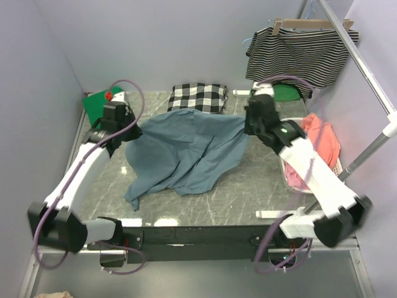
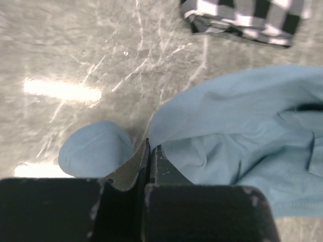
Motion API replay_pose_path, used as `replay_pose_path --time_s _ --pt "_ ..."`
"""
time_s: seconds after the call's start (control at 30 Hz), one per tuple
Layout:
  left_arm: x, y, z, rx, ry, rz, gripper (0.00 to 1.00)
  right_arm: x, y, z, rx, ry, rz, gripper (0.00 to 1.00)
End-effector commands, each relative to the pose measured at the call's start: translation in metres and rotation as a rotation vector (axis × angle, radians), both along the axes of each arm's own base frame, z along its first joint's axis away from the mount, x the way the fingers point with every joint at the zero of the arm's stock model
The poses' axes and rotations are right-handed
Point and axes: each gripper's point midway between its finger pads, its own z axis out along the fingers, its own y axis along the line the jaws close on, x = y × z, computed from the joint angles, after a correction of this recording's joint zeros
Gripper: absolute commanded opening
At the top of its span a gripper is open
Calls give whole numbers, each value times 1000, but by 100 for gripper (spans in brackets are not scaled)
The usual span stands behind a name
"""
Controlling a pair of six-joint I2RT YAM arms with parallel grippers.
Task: Fold and stack the t-shirts
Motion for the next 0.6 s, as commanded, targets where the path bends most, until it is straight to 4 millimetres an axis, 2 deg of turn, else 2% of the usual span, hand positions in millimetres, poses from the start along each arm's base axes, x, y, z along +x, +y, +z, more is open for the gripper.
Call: replay_pose_path --time_s 0.0,0.03,0.07,0.1,0.13,0.2,0.23,0.43,0.47,0.53,0.57 --pt "-35 8 75 4 -158 -36 1 -45 -21 66 103 -158 2 0" --pt "-52 10 91 -6 -188 -49 1 -56 -22 73 118 -171 13 0" --pt "-61 12 99 -6 -203 -55 1 -71 -28 91 158 -226 23 0" --pt "-70 13 108 -10 -225 -58 1 -82 -26 99 186 -241 53 0" --pt "-89 15 126 -22 -267 -73 1 -101 -30 115 226 -288 84 0" --pt "-108 18 146 -34 -324 -75 1 -120 -30 129 277 -333 132 0" --pt "-124 19 167 -52 -387 -89 1 -133 -36 139 297 -371 146 0" --pt "-180 10 217 -113 -527 -203 1 -180 -45 185 356 -488 263 0" --pt "-187 7 224 -131 -544 -227 1 -188 -50 199 364 -529 268 0" --pt "-204 1 244 -161 -597 -277 4 -200 -52 214 388 -569 295 0" --pt "-210 -2 251 -172 -610 -304 4 -210 -57 233 398 -618 313 0"
